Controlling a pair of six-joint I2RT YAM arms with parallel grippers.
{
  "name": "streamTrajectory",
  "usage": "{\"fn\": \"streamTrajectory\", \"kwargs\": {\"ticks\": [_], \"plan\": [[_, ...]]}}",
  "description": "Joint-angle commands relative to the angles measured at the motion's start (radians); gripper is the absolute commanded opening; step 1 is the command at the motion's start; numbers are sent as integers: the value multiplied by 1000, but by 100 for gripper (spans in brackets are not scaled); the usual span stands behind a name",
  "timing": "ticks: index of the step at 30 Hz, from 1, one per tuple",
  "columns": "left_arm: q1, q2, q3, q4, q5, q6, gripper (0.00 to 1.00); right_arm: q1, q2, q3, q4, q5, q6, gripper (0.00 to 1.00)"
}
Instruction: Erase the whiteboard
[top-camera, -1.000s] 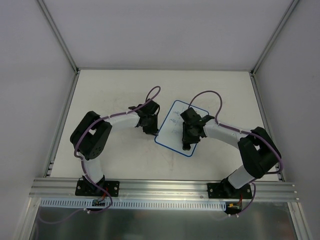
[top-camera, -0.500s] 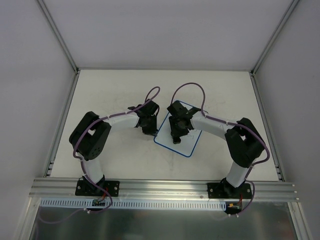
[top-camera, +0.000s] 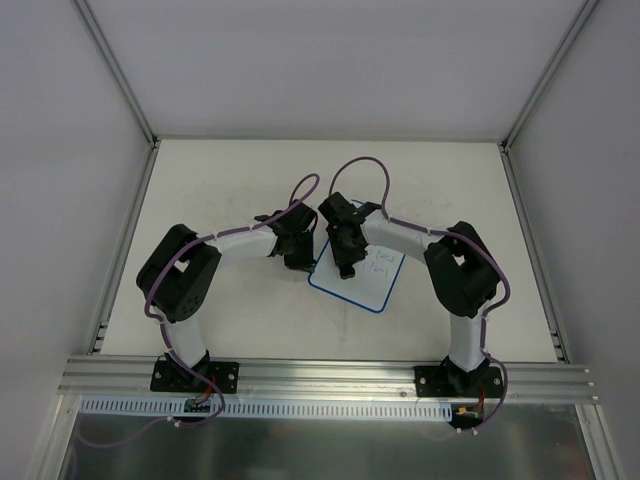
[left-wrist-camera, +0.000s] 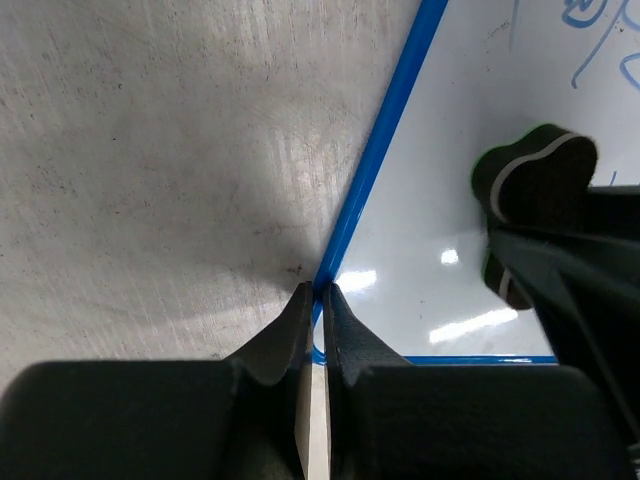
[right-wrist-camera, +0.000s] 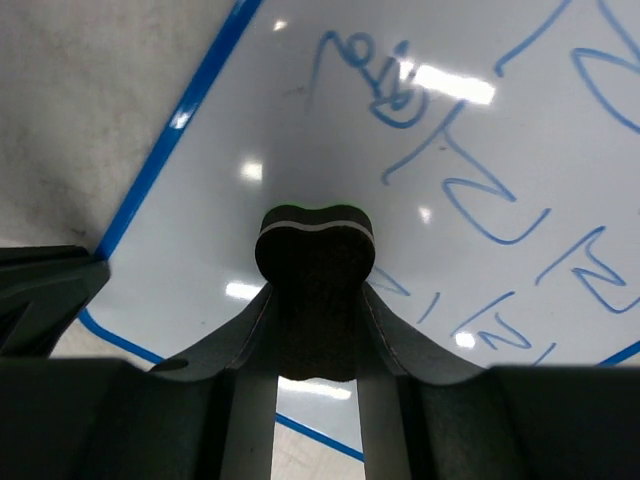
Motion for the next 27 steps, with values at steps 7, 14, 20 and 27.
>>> {"fn": "streamTrajectory", "kwargs": {"ticks": [7, 14, 20, 27], "plan": [[1, 103, -95, -173, -106, 21, 0, -258, -108, -159, -82, 96, 26, 0], [-1, 102, -87, -173, -99, 23, 0, -333, -195, -299, 43, 2, 79, 0], [1, 109, -73, -173, -83, 26, 0, -218, -162, -299, 171, -84, 46, 0], [1, 110, -65, -173, -73, 27, 0, -22, -44, -189, 195, -113, 41, 0]]}}
